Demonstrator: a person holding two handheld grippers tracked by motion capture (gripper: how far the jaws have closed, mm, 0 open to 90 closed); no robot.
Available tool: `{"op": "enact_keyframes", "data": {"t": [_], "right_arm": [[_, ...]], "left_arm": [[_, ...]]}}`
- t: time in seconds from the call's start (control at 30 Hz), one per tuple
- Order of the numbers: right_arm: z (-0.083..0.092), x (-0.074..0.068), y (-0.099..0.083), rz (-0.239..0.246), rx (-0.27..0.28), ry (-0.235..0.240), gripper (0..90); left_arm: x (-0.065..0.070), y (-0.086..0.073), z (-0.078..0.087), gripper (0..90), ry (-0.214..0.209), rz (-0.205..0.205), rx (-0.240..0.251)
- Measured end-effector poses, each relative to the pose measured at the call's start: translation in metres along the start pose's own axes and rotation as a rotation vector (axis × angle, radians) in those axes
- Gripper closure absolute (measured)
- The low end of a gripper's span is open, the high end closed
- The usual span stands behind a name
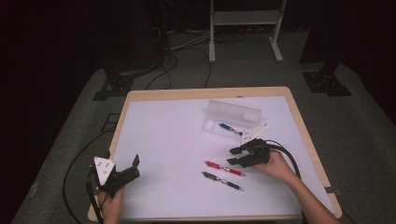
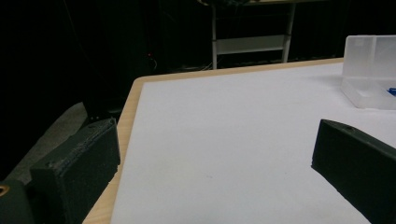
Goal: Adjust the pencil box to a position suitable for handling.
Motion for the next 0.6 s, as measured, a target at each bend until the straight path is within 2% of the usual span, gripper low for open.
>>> {"op": "enact_keyframes", "data": {"t": [0.4, 0.6], "right_arm": [[-0.023, -0.009, -0.009, -0.001, -0.044, 0.004, 58.4], [-0.031, -0.008, -0.01, -0.004, -0.064, 0.015, 61.1]], "left_arm": [[0.0, 0.0, 0.0, 0.4, -0.002, 0.004, -0.001], [0.0, 0.0, 0.0, 0.4, -0.002, 0.005, -0.001]]}}
Point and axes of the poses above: each handheld gripper's, and its own axes: z roughly backward along the jaws, y roughly out of its top, x roughly to its right, the point moved 3 cm from there along -z, roughly forward along the jaws, and after that the axes turned 10 degrees about y, right-handed, at the moved point
